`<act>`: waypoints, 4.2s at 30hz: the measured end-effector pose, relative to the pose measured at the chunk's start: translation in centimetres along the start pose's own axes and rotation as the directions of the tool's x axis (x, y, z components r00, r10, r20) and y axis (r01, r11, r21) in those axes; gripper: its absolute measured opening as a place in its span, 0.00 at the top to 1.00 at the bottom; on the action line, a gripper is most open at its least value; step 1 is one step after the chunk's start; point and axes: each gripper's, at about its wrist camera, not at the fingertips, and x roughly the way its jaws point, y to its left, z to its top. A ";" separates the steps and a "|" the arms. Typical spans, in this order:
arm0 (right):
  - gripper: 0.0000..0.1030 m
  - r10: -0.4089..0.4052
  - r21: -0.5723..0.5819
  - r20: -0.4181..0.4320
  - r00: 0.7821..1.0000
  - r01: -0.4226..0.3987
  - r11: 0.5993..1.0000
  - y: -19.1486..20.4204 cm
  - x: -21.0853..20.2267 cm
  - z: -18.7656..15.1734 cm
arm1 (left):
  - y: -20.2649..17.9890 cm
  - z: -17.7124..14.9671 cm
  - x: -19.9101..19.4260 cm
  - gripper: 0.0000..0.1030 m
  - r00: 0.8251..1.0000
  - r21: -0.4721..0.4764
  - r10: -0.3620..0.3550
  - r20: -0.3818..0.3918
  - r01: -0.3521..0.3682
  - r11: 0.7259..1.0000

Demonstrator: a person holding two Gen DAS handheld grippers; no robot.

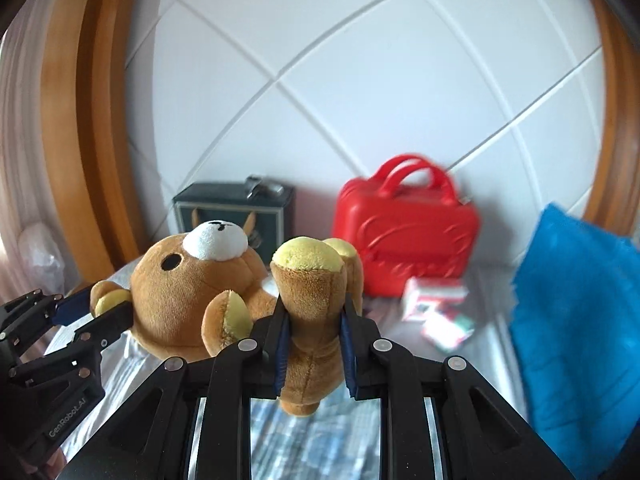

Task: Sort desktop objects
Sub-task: 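Lift the teddy bear with both tools and carry it over the blue bin, then lower the bear into the bin and open both tools, then move both tools back over the table toward the medicine items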

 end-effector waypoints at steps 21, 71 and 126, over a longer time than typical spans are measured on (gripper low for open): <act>0.79 -0.421 0.074 0.145 0.895 0.414 0.907 -32.7 -23.7 7.2 | -39.4 16.6 -7.1 0.71 0.935 0.139 -0.290 0.203 0.266 0.954; 0.01 -0.326 -0.053 -0.043 0.944 0.324 0.945 -51.9 -17.1 9.5 | -50.2 21.2 -2.2 0.01 1.000 0.057 0.009 0.018 -0.010 0.998; 0.00 0.203 0.191 -0.381 0.902 -0.138 0.972 -19.3 11.0 -14.7 | -5.2 -8.0 13.1 0.00 0.790 -0.210 0.180 -0.587 -0.363 0.908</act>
